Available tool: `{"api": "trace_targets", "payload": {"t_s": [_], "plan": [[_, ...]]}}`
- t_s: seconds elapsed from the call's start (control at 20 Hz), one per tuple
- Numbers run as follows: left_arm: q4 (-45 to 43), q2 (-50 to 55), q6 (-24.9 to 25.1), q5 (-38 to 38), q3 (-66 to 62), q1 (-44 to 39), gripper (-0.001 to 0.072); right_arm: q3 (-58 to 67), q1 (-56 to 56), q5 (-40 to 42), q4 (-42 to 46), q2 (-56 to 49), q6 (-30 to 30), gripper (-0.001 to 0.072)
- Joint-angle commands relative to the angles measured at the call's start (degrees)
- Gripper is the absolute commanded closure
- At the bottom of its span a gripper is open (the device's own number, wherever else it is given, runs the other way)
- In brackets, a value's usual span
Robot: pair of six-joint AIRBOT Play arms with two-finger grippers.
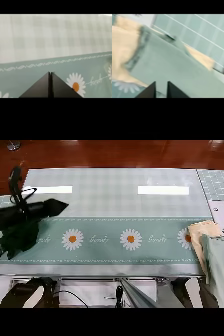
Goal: Fold the shirts.
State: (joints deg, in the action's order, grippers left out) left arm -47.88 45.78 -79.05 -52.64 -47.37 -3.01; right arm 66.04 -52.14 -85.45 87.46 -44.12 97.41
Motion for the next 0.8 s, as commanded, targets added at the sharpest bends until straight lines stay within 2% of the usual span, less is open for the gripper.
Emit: {"api": "trace_targets", "payload": {"t_s": [0.0, 0.05, 0.15, 0.25, 0.35, 0.4, 0.5, 0.6, 0.75], "plan": [[0.09, 10.08, 1.07, -5.86, -16.04, -0.24, 0.0688, 0.74, 11.52, 15.96, -23.23, -5.75, -7.74, 0.0694], [0.09, 13.38, 1.07, -8.13, -21.88, -0.52, 0.0688, 0.74, 18.84, 19.71, -26.84, -7.65, -10.54, 0.0694], [-0.44, 18.14, 1.07, -10.82, -30.51, -1.84, 0.0688, 0.74, 35.10, 27.12, -26.32, -10.95, -12.50, 0.0694], [-3.30, 20.20, 0.98, -10.91, -33.53, -3.87, 0.0689, 0.74, 50.18, 33.29, -19.69, -15.12, -11.93, 0.0694], [-9.75, 20.13, -0.92, -10.95, -30.40, -6.75, 0.0688, 0.74, 59.23, 34.16, -9.55, -20.63, -6.01, 0.0693], [-14.86, 20.13, -3.15, -10.69, -27.21, -8.48, 0.0688, 0.74, 61.33, 32.48, -5.66, -23.63, -3.06, 0.0694], [-24.06, 20.20, -8.37, -7.85, -19.02, -10.25, 0.0688, 0.72, 62.34, 26.93, -1.44, -29.86, -1.16, 0.0694], [-28.70, 20.96, -9.31, -6.47, -14.21, -9.42, 0.0688, 0.74, 61.44, 22.73, -1.44, -34.10, -1.03, 0.0694], [-28.68, 21.57, -9.31, -7.78, -14.67, -7.04, 0.0688, 0.74, 61.13, 23.15, -1.40, -33.97, -1.14, 0.0694]]}}
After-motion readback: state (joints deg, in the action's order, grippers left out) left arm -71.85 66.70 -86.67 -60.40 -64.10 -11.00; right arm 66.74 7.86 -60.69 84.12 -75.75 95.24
